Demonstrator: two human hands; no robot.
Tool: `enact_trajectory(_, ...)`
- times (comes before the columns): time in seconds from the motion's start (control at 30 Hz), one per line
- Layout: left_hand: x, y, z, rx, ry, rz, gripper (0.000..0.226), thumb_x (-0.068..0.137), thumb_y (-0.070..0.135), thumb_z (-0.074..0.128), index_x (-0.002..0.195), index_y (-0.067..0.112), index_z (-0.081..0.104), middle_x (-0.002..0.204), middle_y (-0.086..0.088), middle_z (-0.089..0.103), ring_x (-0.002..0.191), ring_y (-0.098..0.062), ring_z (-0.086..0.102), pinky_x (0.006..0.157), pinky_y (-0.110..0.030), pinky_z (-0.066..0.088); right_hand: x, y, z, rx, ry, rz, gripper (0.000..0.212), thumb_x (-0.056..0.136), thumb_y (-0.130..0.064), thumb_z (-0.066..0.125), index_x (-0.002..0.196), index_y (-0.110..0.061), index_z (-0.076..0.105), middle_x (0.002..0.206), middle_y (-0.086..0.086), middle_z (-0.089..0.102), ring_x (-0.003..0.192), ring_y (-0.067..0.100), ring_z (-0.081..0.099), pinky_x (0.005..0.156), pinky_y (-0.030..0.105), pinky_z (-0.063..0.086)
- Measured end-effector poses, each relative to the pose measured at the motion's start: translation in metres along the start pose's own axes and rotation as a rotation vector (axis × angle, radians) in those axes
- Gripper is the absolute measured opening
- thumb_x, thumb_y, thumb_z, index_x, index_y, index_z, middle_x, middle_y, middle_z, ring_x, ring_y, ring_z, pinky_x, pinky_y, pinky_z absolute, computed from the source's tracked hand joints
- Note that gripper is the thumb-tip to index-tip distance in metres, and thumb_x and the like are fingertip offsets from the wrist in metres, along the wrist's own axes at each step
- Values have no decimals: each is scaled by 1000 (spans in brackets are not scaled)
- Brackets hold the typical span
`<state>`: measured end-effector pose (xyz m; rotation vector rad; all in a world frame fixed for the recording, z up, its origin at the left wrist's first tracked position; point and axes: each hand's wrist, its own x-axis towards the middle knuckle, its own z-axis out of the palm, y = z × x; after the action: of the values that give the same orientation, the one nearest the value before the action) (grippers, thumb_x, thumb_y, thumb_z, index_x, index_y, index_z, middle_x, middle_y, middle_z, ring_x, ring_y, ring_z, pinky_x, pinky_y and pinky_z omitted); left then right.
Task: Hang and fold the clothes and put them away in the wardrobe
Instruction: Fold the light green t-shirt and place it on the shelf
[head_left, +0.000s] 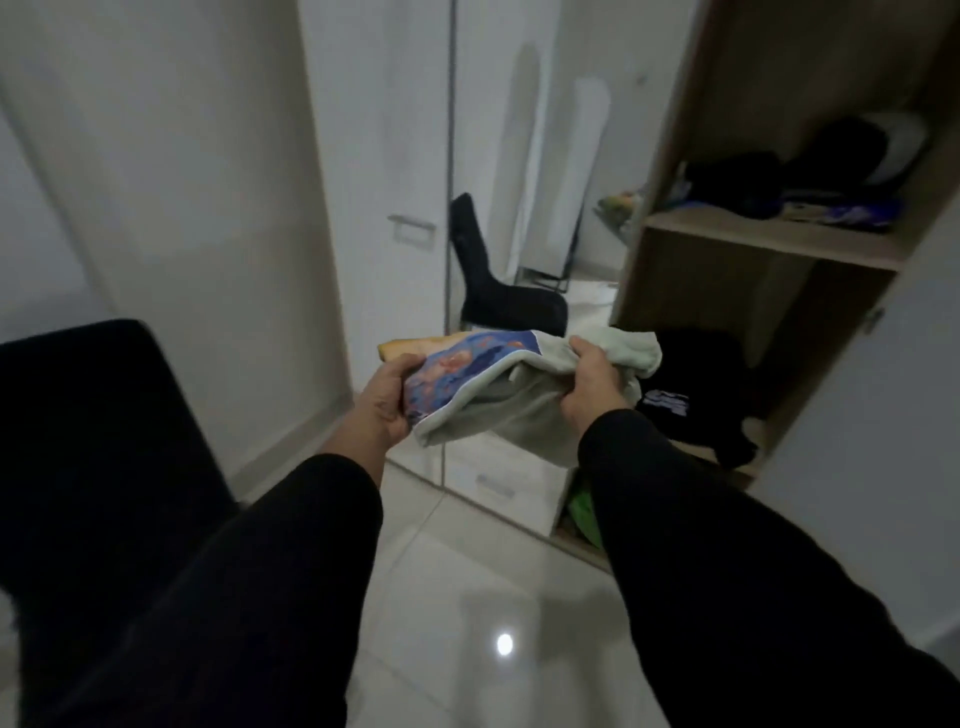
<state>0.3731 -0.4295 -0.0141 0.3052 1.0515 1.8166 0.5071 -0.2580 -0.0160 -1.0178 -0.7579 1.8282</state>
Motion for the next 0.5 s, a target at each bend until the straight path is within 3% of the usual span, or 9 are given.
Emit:
enact_trajectory(0.13,45,-35,71,38,-86,-76,31,98,22,37,100,-2,57,70,-14,72,58,-23,70,52,-28,58,73,-36,-69,13,128,-18,74,34,-42,77,103,-14,71,100,12,72,84,35,70,81,51,55)
enact_trajectory(0.3,102,-72,133,27,-140,-178,31,100,25,38,98,0,56,73,-16,72,59,-23,71,54,-32,58,84,-85,-113,-24,138,-55,36,63,-36,68,92,-15,72,103,14,71,93,34,68,91,47,51)
enact_trajectory(0.37,126,-84,146,21,-148,-214,29,99,22,39,100,-1,55,74,-18,72,60,-24,70,56,-34,58,95,-98,-125,-29,163,-57,33,75,-30,66,102,-13,68,110,14,68,100,34,64,93,44,50)
enact_trajectory(0.5,167,-107,162,59,-144,-264,25,98,14,35,101,-5,50,70,-20,70,55,-25,69,52,-32,58,134,-105,-147,9,234,-5,56,76,-31,68,127,-13,53,118,10,62,100,28,60,84,38,48)
